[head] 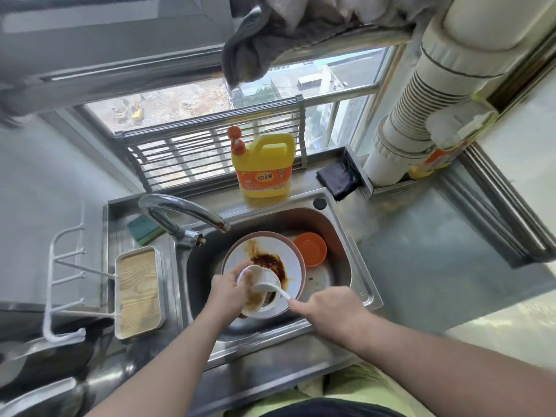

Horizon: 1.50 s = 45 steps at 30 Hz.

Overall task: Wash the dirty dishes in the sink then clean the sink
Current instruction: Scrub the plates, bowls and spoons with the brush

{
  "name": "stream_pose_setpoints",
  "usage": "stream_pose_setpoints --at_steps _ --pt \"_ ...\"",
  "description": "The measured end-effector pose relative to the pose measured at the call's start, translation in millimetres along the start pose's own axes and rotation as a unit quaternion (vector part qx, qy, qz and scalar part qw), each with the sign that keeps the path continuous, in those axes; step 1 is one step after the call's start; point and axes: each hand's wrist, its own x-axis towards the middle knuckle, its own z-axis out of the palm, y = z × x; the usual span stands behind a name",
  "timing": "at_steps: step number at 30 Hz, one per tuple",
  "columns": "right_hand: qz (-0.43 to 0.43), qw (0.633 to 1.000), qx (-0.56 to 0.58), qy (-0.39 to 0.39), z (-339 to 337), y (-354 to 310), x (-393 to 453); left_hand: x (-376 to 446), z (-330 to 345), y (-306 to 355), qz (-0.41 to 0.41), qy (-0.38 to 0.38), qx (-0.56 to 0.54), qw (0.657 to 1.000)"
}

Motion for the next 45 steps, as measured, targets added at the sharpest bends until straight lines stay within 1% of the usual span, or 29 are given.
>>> stream_pose_setpoints --at_steps 2,3,4,5,6,7,9,11,13,16,17,19,21,24,26,27,28,30,32,33,34,35,37,38,39,41,43,44,45 --pt "0.065 0.988 0.138 -0.009 13.2 -20.1 -5.9 7.5 -1.4 4.0 0.017 0.012 0.010 1.000" --pt "0.103 0.966 0.239 -0.010 17.3 -31.7 -9.6 9.5 -0.9 4.2 0.032 0.025 0.014 0.999" --pt "0.128 0.930 0.345 -0.017 19.7 -40.9 -11.2 9.3 0.1 3.2 0.047 0.041 0.016 0.998" --pt "0.133 0.898 0.418 -0.024 18.8 -43.8 -9.5 7.6 1.2 1.1 0.060 0.050 0.014 0.997" --pt "0.124 0.889 0.439 -0.031 15.2 -40.7 -7.8 5.1 2.1 -2.4 0.068 0.051 0.013 0.996" --pt "0.108 0.905 0.410 -0.034 11.5 -33.3 -7.2 3.1 3.0 -7.0 0.073 0.041 0.016 0.996" --pt "0.099 0.957 0.268 -0.040 4.2 -10.3 -4.2 -0.7 4.3 -15.2 0.071 0.014 0.031 0.997" --pt "0.096 0.984 0.146 -0.014 1.9 6.6 0.6 -2.1 5.3 -19.6 0.065 0.004 0.020 0.998" --pt "0.090 0.985 0.149 -0.008 2.7 0.0 4.1 -1.3 7.6 -19.0 0.054 0.027 -0.029 0.998" --pt "0.081 0.957 0.273 -0.056 4.2 -24.4 -2.3 -2.5 11.1 -16.6 0.028 0.070 -0.088 0.993" --pt "0.067 0.959 0.268 -0.058 3.3 -22.8 -3.6 -3.9 11.9 -17.5 0.032 0.068 -0.082 0.994" --pt "0.036 0.984 0.171 -0.044 -4.0 -5.0 1.3 -9.3 13.6 -21.1 0.022 0.044 -0.085 0.995" --pt "0.000 1.000 0.023 -0.018 -19.9 7.0 11.2 -14.2 13.6 -21.0 -0.032 0.020 -0.103 0.994" --pt "-0.094 0.990 -0.107 0.013 -38.6 10.5 23.8 -7.4 6.0 -16.0 -0.132 -0.061 -0.136 0.980" --pt "-0.102 0.987 -0.120 0.010 -40.1 9.0 24.0 1.1 -4.4 -9.0 -0.154 -0.106 -0.104 0.977" --pt "-0.089 0.991 -0.100 0.015 -36.2 6.9 21.9 5.4 -9.7 -5.6 -0.149 -0.119 -0.083 0.978" --pt "-0.063 0.996 -0.064 0.014 -31.1 2.3 17.1 10.0 -13.8 -2.9 -0.132 -0.119 -0.065 0.982" --pt "0.017 0.999 0.043 0.001 -22.6 -18.4 6.4 19.1 -17.1 1.6 -0.079 -0.086 -0.053 0.992" --pt "0.104 0.975 0.197 -0.001 -18.3 -41.0 3.0 22.0 -13.8 6.6 -0.018 -0.035 -0.063 0.997" --pt "0.141 0.948 0.285 -0.011 -18.0 -49.0 4.4 20.2 -9.9 7.9 0.011 -0.013 -0.068 0.998" --pt "0.160 0.911 0.377 -0.033 -18.9 -53.5 6.5 16.6 -5.4 7.4 0.030 0.006 -0.085 0.996" --pt "0.170 0.861 0.477 -0.052 -19.7 -54.2 9.7 11.4 -0.9 5.2 0.031 0.019 -0.119 0.992" --pt "0.184 0.758 0.624 -0.053 -19.0 -44.4 13.0 -1.3 9.6 -1.5 -0.032 0.016 -0.233 0.972" --pt "0.188 0.744 0.640 -0.036 -17.3 -37.1 12.0 -7.1 14.4 -5.6 -0.076 0.009 -0.295 0.952" --pt "0.188 0.745 0.639 -0.014 -16.4 -30.5 10.1 -11.5 18.5 -8.6 -0.114 0.001 -0.349 0.930" --pt "0.206 0.784 0.585 0.025 -14.0 -19.1 4.7 -16.6 23.3 -10.0 -0.160 -0.010 -0.411 0.897" --pt "0.215 0.857 0.467 0.021 -6.1 -17.6 -5.6 -16.6 22.4 -9.0 -0.170 -0.003 -0.430 0.887" --pt "0.217 0.877 0.428 0.007 -3.3 -23.1 -10.4 -14.0 21.5 -8.7 -0.171 0.004 -0.432 0.885" --pt "0.215 0.879 0.426 -0.011 -4.1 -32.0 -12.7 -11.4 21.5 -8.7 -0.175 0.010 -0.431 0.885"
